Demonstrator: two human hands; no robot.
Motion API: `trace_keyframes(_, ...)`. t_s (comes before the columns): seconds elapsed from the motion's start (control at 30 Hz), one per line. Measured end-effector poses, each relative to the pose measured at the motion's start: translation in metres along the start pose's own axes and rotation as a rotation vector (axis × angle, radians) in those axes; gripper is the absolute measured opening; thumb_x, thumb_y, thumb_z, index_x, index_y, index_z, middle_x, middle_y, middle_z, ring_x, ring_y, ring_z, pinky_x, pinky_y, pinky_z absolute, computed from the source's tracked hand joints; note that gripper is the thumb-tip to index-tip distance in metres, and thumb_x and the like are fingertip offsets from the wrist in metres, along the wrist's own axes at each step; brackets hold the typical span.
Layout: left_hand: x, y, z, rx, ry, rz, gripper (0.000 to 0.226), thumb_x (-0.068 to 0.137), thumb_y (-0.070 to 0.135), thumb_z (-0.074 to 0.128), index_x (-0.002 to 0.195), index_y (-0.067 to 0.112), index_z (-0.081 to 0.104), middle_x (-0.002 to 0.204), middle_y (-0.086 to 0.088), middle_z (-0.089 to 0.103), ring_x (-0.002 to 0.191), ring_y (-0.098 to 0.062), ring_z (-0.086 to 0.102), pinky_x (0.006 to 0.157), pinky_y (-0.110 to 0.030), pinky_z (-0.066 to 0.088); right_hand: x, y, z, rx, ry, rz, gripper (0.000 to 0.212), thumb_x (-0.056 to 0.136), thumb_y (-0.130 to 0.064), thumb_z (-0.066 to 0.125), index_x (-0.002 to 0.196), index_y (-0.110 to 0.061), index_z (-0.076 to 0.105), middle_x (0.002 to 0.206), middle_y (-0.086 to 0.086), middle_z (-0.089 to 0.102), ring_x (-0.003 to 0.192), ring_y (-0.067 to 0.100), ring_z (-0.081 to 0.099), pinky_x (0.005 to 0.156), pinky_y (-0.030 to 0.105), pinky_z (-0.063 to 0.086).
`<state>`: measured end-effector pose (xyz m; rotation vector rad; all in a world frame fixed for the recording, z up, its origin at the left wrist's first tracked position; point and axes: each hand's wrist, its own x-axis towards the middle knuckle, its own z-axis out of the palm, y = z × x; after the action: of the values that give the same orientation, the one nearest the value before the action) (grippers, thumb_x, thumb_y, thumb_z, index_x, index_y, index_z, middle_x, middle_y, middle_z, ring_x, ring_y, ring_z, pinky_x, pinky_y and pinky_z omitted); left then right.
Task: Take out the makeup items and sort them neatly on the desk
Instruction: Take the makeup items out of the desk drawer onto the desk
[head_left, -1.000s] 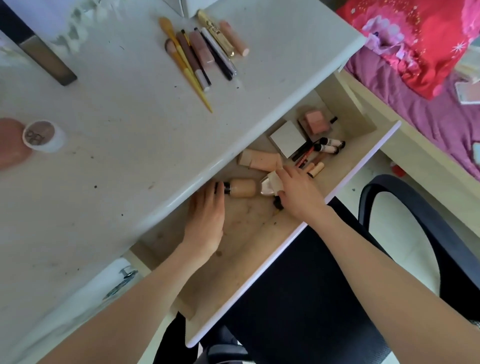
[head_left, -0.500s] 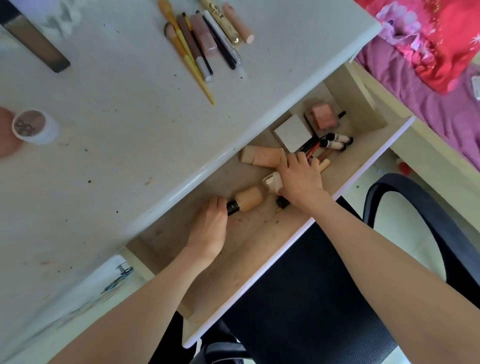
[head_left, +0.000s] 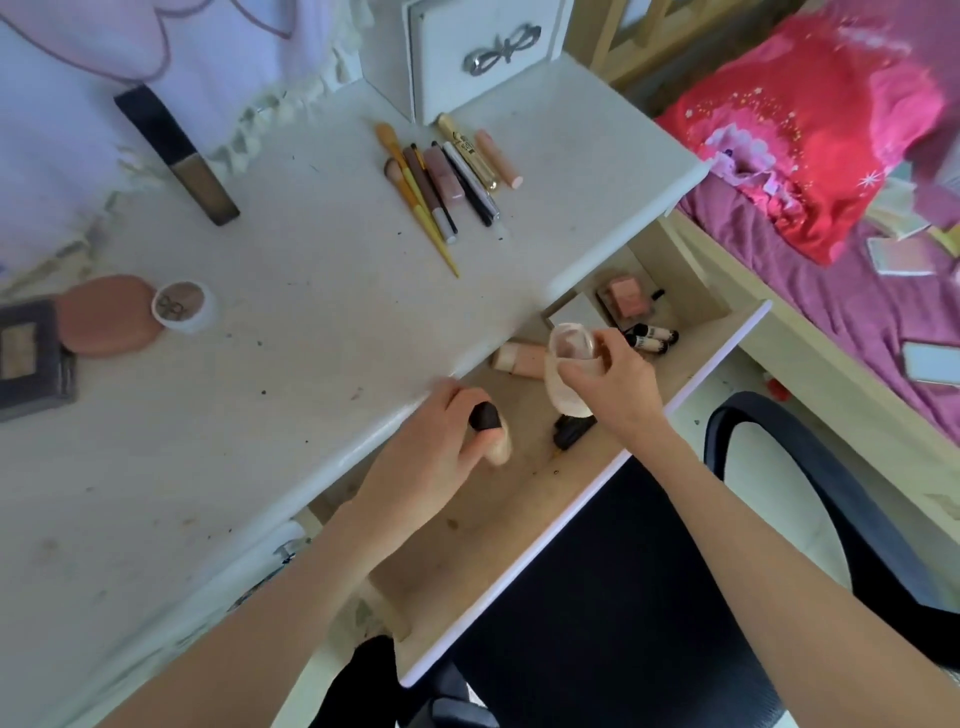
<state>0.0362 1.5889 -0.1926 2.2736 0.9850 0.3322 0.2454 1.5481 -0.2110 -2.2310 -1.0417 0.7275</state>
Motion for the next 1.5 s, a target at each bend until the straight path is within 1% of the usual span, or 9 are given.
trace_keyframes(0.07,0.001,0.004,-0.023,-0.035,0.093,0.001,0.025,0.089,0.026,0.057,0.108,0.01,0.059,0.099,0.007,0.044,0.071,-0.006,0.047,0.07,-0.007,0.033,-0.004,-0.023,-0.006,0.058,0.004,-0.041,0.021,0.079,-0.03,0.065,0.082,-0.024,0.045,0.068,-0.01,0.048,0.062,0.003,0.046,0.051,0.017,0.033)
trace_keyframes(0.27,0.01,-0.007,-0.097,-0.037,0.324,-0.088,0.023,0.089,0.016,0.06,0.109,0.007,0.06,0.099,0.003,0.044,0.076,-0.009,0.048,0.074,0.002,0.032,0.001,-0.104,0.003,0.084,-0.011,-0.188,0.02,0.081,-0.022,0.065,0.09,-0.016,0.048,0.071,-0.012,0.049,0.063,0.001,0.047,0.048,0.005,0.037)
trace_keyframes(0.37,0.018,-0.032,-0.134,-0.053,0.378,-0.154,0.023,0.09,0.016,0.058,0.111,0.009,0.059,0.107,-0.005,0.049,0.082,-0.014,0.053,0.076,-0.01,0.036,0.01,-0.14,0.025,0.036,-0.006,-0.24,0.02,0.083,-0.021,0.064,0.087,-0.014,0.046,0.066,-0.008,0.046,0.058,0.005,0.042,0.047,0.011,0.033)
trace_keyframes(0.5,0.027,-0.068,-0.176,0.023,0.481,-0.244,0.023,0.091,0.017,0.055,0.112,0.01,0.058,0.111,-0.006,0.05,0.082,-0.014,0.052,0.068,-0.003,0.033,0.026,-0.179,0.059,0.006,-0.053,-0.238,0.019,0.085,-0.023,0.06,0.087,-0.012,0.045,0.065,-0.007,0.044,0.061,0.009,0.042,0.051,0.019,0.031)
trace_keyframes(0.63,0.044,-0.095,-0.199,-0.013,0.451,-0.332,0.026,0.09,0.012,0.054,0.115,0.009,0.058,0.116,-0.014,0.048,0.098,-0.027,0.054,0.087,-0.025,0.041,0.045,-0.216,0.09,0.058,-0.07,-0.184,0.023,0.084,-0.027,0.061,0.094,-0.01,0.048,0.074,-0.003,0.05,0.074,0.019,0.052,0.06,0.031,0.047)
trace_keyframes(0.73,0.054,-0.111,-0.206,-0.034,0.436,-0.347,0.025,0.091,0.01,0.052,0.116,0.007,0.057,0.116,-0.014,0.046,0.1,-0.028,0.053,0.093,-0.034,0.042,0.057,-0.238,0.112,0.02,-0.066,-0.209,0.027,0.086,-0.028,0.06,0.101,-0.008,0.05,0.081,0.001,0.053,0.073,0.018,0.05,0.053,0.026,0.037)
trace_keyframes(0.93,0.065,-0.136,-0.211,-0.005,0.433,-0.329,0.024,0.092,0.011,0.052,0.115,0.006,0.057,0.117,-0.013,0.044,0.097,-0.024,0.052,0.087,-0.022,0.038,0.075,-0.263,0.139,-0.072,-0.034,-0.254,0.025,0.089,-0.026,0.058,0.103,-0.009,0.046,0.076,-0.001,0.05,0.065,0.014,0.044,0.05,0.025,0.031)
trace_keyframes(1.27,0.064,-0.154,-0.21,-0.056,0.485,-0.317,0.026,0.092,0.012,0.054,0.117,0.006,0.055,0.115,-0.013,0.045,0.098,-0.026,0.054,0.087,-0.027,0.042,0.076,-0.267,0.162,-0.082,-0.023,-0.295,0.025,0.09,-0.026,0.059,0.096,-0.018,0.037,0.081,-0.003,0.05,0.06,0.005,0.042,0.05,0.018,0.028)
trace_keyframes(1.5,0.064,-0.159,-0.211,-0.112,0.47,-0.288,0.024,0.09,0.015,0.057,0.114,0.01,0.056,0.107,-0.001,0.042,0.094,-0.022,0.055,0.084,-0.026,0.045,0.068,-0.259,0.162,-0.016,-0.062,-0.2,0.041,0.089,-0.031,0.061,0.122,-0.011,0.045,0.108,0.005,0.06,0.093,0.019,0.055,0.074,0.026,0.04)
